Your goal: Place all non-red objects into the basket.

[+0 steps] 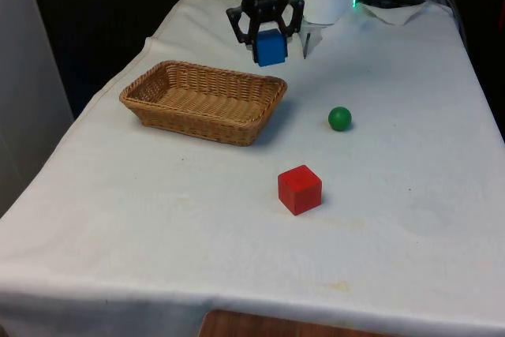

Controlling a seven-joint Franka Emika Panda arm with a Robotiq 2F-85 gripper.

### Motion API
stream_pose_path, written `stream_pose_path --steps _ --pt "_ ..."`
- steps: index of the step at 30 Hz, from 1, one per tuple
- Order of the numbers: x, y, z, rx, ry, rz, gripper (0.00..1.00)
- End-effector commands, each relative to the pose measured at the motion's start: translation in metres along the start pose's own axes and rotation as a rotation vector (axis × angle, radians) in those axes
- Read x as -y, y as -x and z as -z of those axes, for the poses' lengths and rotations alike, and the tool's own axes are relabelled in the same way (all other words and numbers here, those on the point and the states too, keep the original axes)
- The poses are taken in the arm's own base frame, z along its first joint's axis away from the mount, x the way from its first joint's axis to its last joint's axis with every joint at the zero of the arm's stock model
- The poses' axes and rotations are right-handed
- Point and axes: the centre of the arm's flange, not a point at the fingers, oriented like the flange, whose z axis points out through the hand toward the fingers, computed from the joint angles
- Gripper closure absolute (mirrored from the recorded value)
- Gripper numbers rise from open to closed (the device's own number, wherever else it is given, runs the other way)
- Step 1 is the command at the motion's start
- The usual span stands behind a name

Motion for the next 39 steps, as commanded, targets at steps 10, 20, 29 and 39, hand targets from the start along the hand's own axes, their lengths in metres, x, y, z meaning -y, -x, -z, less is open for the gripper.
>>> stream_pose_path --steps 10,20,29,39 --pt "-0.020 0.009 -0.002 0.007 0.009 -0.009 0.97" --pt "-0.046 0.014 -0.005 0.005 0.014 -0.022 0.97" --pt "-0.065 0.011 -0.015 0.014 0.024 -0.046 0.97" --pt "-0.089 0.014 -0.026 0.019 0.037 -0.074 0.97"
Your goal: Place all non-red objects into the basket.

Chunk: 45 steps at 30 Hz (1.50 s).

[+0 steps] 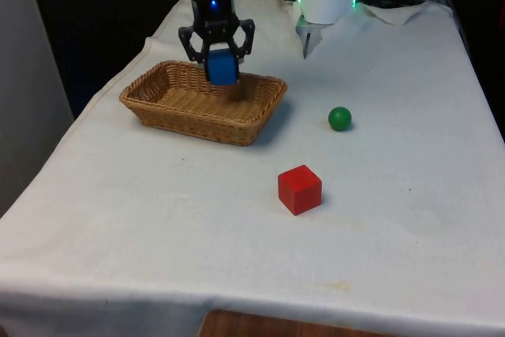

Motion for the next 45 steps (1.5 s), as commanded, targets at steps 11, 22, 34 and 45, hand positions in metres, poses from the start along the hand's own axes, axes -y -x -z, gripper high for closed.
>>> stream_pose_path --steps 11,22,34,45 --pt "-0.031 0.009 -0.008 -0.016 0.014 -0.030 0.97" --pt "-0.044 0.015 -0.024 -0.033 0.044 -0.068 0.97" --pt "-0.052 0.011 -0.041 -0.034 0.062 -0.105 0.97" --pt "-0.052 0.007 -0.045 -0.027 0.063 -0.111 0.63"
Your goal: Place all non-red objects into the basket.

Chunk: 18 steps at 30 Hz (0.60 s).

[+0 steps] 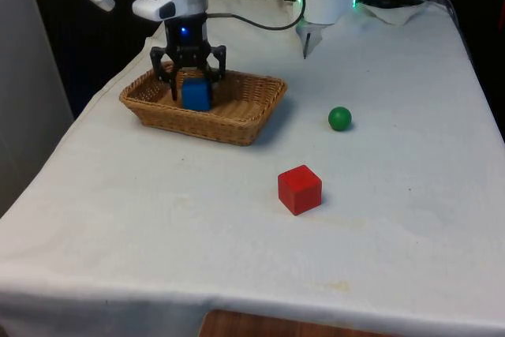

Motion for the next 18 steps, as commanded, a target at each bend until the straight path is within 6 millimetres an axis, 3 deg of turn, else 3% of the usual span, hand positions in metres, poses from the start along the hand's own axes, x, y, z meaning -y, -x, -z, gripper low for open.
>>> stream_pose_path --steps 1,3,4,7,14,18 --pt "0.000 -0.001 -0.002 -0.001 -0.001 -0.003 0.53" --pt "0.000 -0.001 -0.001 0.001 0.001 -0.001 0.29" --pt "-0.001 -0.002 -0.002 -0.001 0.001 -0.004 0.29" --pt "-0.001 -0.002 -0.002 -0.001 0.001 -0.005 0.00" --pt "-0.001 -0.002 -0.003 0.001 0.000 -0.005 0.00" --pt "-0.003 -0.002 0.011 -0.005 -0.003 -0.004 0.00"
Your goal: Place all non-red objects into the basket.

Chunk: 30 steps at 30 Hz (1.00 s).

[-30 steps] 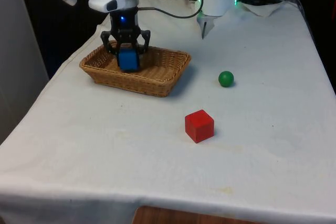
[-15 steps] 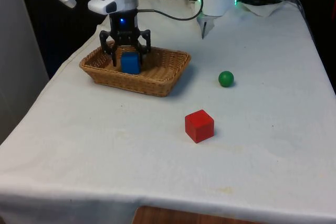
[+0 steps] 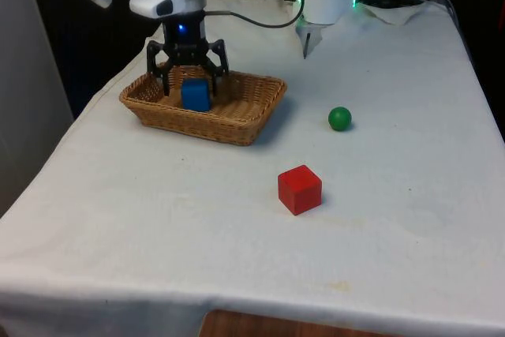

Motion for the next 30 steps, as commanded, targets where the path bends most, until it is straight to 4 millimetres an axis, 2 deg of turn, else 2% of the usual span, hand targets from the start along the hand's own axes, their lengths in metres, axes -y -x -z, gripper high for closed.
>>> stream_pose_path --steps 1,3,4,9,16,22,29,30 --pt "-0.001 0.003 0.009 0.003 -0.007 0.000 0.00" --pt "-0.002 0.003 0.015 -0.001 -0.013 -0.001 0.00" --pt "-0.001 0.001 0.011 -0.008 -0.016 -0.002 0.00" --pt "-0.003 0.002 0.031 -0.013 -0.035 -0.001 0.00" --pt "-0.003 0.001 0.040 -0.016 -0.053 -0.001 0.00" --pt "0.002 -0.002 0.045 -0.028 -0.075 0.002 0.00" --pt "0.028 -0.001 0.058 -0.022 -0.095 0.006 0.00" --pt "0.021 -0.002 0.056 -0.031 -0.100 0.006 0.00"
